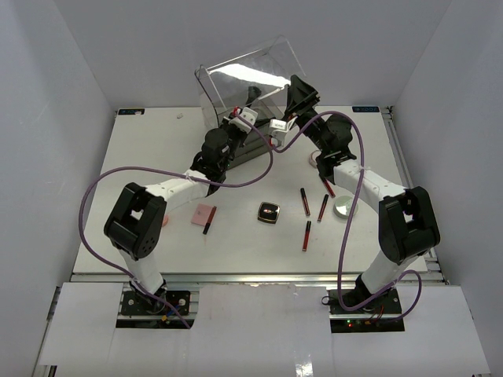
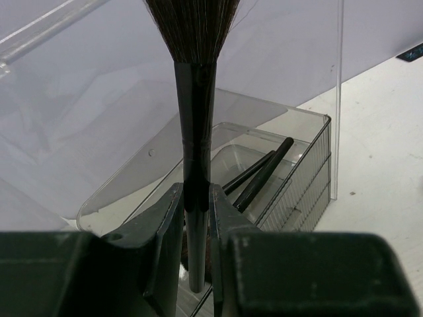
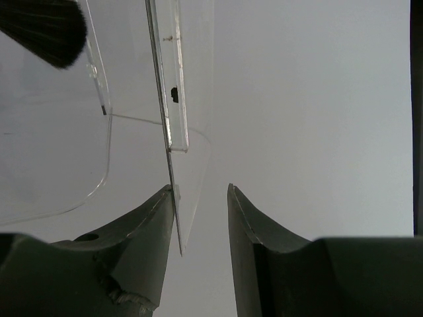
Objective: Organize the makeup
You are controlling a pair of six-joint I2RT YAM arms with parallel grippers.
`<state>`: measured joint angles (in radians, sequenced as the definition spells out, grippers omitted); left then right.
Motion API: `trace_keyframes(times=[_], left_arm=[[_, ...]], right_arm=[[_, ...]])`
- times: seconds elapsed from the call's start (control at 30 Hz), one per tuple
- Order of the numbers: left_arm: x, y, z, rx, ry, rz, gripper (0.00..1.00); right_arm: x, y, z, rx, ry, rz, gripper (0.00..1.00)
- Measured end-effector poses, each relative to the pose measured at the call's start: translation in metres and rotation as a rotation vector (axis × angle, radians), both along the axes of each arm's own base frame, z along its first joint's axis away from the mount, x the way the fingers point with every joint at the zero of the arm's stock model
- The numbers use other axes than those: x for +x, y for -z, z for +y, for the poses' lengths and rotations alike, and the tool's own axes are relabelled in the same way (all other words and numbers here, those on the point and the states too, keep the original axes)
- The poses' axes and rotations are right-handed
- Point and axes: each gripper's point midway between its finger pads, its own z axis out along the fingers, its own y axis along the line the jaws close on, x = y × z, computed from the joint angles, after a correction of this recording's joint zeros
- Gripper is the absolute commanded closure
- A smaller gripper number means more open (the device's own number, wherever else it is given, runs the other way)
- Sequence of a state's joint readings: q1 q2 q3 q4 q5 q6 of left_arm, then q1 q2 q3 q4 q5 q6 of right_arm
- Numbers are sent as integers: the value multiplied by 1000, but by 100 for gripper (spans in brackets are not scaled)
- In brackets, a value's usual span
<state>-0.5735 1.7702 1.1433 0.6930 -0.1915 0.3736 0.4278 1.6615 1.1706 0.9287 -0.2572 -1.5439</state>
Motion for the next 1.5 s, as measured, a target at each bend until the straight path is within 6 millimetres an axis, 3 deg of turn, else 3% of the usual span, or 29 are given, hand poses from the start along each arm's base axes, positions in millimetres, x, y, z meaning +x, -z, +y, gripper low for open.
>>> trace_keyframes(times=[0.3,0.5,0.63,1.03,1.17,1.3,1.5], left_arm=[[10,27,-5,72,-22,21,91],[13,41,-4,95,-31,50,58],[13,42,-4,95,-34,52,50],[7,48,2,97,-42,72,46],[-10,43,3,79,4,87,44],[-39,36,5,38,78,92,45],[-79,48,8,20,161,135,46]], right_arm=[[1,2,-1,-1,3,15,57],[1,2,-1,0,3,14,57],[1,2,-1,-1,3,14,57],[1,2,-1,-1,4,14,57],[0,1,-1,0,5,13,57],[0,0,-1,2,5,11,57],[-4,-1,-1,0,6,11,56]])
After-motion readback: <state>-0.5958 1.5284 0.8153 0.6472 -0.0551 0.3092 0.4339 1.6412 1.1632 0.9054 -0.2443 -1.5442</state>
